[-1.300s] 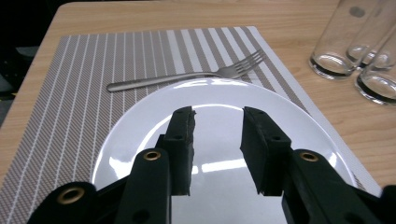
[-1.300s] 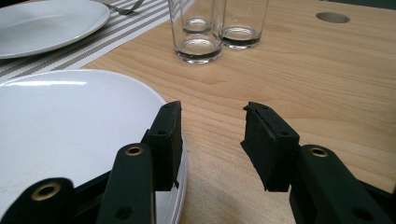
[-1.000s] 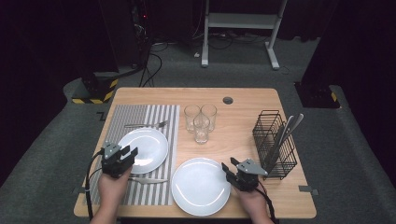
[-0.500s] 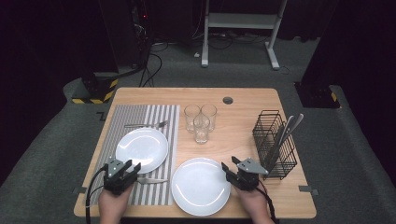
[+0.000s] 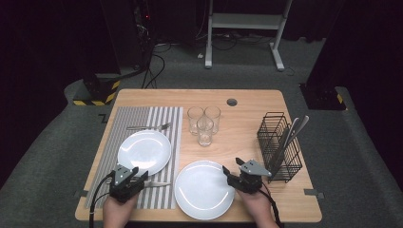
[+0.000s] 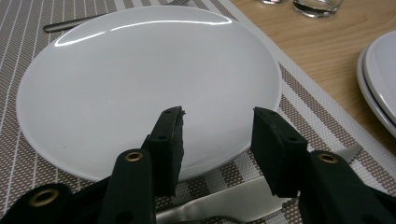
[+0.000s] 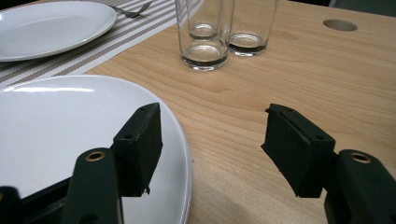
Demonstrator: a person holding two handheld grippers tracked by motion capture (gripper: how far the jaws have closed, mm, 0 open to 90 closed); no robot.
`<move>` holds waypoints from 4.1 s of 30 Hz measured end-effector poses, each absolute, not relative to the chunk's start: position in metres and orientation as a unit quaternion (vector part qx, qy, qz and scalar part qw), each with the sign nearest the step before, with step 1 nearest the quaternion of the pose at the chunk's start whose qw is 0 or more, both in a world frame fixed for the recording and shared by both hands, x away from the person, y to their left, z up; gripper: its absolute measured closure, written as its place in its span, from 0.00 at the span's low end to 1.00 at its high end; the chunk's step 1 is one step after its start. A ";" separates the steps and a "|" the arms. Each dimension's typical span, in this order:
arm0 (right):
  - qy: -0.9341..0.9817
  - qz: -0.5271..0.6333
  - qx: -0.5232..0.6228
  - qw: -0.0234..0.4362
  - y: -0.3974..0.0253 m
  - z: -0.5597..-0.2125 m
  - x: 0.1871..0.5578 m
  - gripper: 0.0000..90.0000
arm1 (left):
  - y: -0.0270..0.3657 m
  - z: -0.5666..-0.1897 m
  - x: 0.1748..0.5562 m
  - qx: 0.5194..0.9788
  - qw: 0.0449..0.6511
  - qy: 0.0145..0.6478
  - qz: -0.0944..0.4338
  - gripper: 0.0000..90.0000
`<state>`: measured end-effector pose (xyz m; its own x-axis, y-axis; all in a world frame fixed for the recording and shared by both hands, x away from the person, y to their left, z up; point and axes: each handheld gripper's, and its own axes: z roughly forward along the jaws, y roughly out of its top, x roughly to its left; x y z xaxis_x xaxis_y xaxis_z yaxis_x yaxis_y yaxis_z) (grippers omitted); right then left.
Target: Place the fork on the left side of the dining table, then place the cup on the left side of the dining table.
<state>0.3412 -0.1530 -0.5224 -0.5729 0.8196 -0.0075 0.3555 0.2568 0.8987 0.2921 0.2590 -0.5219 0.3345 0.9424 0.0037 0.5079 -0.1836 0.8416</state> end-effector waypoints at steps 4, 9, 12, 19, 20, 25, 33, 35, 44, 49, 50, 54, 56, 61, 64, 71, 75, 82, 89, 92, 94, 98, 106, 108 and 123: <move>0.756 0.467 0.390 0.243 -0.154 -0.521 0.342 0.37 | 0.260 -0.522 0.293 0.719 0.396 0.501 0.273 0.59; 0.755 0.470 0.393 0.232 -0.155 -0.519 0.343 0.30 | 0.262 -0.521 0.292 0.720 0.398 0.497 0.276 0.57; 0.758 0.467 0.394 0.228 -0.153 -0.519 0.344 0.28 | 0.264 -0.521 0.292 0.718 0.401 0.498 0.276 0.57; 0.765 0.459 0.393 0.223 -0.148 -0.516 0.348 0.22 | 0.265 -0.521 0.291 0.719 0.405 0.495 0.275 0.56; 0.765 0.459 0.394 0.222 -0.147 -0.516 0.348 0.22 | 0.265 -0.521 0.291 0.719 0.405 0.495 0.275 0.55; 0.765 0.461 0.396 0.215 -0.146 -0.515 0.351 0.20 | 0.265 -0.521 0.291 0.720 0.403 0.493 0.277 0.55; 0.765 0.458 0.395 0.220 -0.141 -0.511 0.351 0.17 | 0.266 -0.522 0.293 0.716 0.404 0.498 0.276 0.54; 0.767 0.457 0.392 0.222 -0.140 -0.509 0.351 0.17 | 0.266 -0.522 0.293 0.715 0.404 0.500 0.276 0.54; 0.767 0.459 0.387 0.229 -0.134 -0.501 0.353 0.16 | 0.265 -0.523 0.296 0.719 0.401 0.498 0.274 0.51; 0.766 0.458 0.387 0.230 -0.132 -0.498 0.355 0.16 | 0.266 -0.524 0.297 0.716 0.404 0.499 0.273 0.51; 0.767 0.457 0.387 0.230 -0.131 -0.497 0.355 0.16 | 0.266 -0.524 0.297 0.716 0.404 0.499 0.273 0.51; 0.768 0.456 0.385 0.230 -0.128 -0.496 0.356 0.16 | 0.267 -0.523 0.296 0.715 0.406 0.500 0.272 0.50; 0.767 0.458 0.385 0.230 -0.125 -0.494 0.357 0.16 | 0.269 -0.523 0.295 0.714 0.406 0.501 0.272 0.50; 0.766 0.462 0.380 0.235 -0.121 -0.490 0.359 0.16 | 0.271 -0.523 0.296 0.713 0.409 0.503 0.269 0.49; 0.764 0.464 0.382 0.234 -0.118 -0.489 0.361 0.16 | 0.273 -0.523 0.296 0.711 0.412 0.505 0.263 0.49; 0.764 0.468 0.377 0.234 -0.110 -0.484 0.367 0.16 | 0.274 -0.524 0.297 0.715 0.413 0.502 0.258 0.47; 0.764 0.469 0.376 0.234 -0.106 -0.482 0.369 0.16 | 0.275 -0.524 0.296 0.715 0.413 0.502 0.258 0.47; 0.762 0.474 0.373 0.235 -0.098 -0.474 0.374 0.17 | 0.277 -0.523 0.295 0.712 0.414 0.504 0.261 0.47; 0.760 0.478 0.370 0.241 -0.090 -0.465 0.382 0.17 | 0.279 -0.523 0.296 0.712 0.415 0.503 0.258 0.46; 0.759 0.478 0.369 0.244 -0.087 -0.461 0.386 0.17 | 0.279 -0.523 0.295 0.713 0.416 0.503 0.258 0.46; 0.758 0.478 0.369 0.245 -0.085 -0.458 0.389 0.17 | 0.279 -0.522 0.296 0.712 0.417 0.503 0.258 0.46; 0.757 0.480 0.369 0.247 -0.080 -0.453 0.395 0.17 | 0.280 -0.523 0.296 0.712 0.417 0.502 0.258 0.46; 0.754 0.482 0.371 0.250 -0.074 -0.447 0.406 0.17 | 0.281 -0.523 0.296 0.710 0.419 0.504 0.256 0.47; 0.755 0.478 0.372 0.252 -0.071 -0.446 0.410 0.17 | 0.281 -0.523 0.296 0.711 0.418 0.504 0.255 0.47; 0.752 0.474 0.380 0.255 -0.064 -0.441 0.429 0.18 | 0.281 -0.523 0.297 0.710 0.421 0.504 0.254 0.47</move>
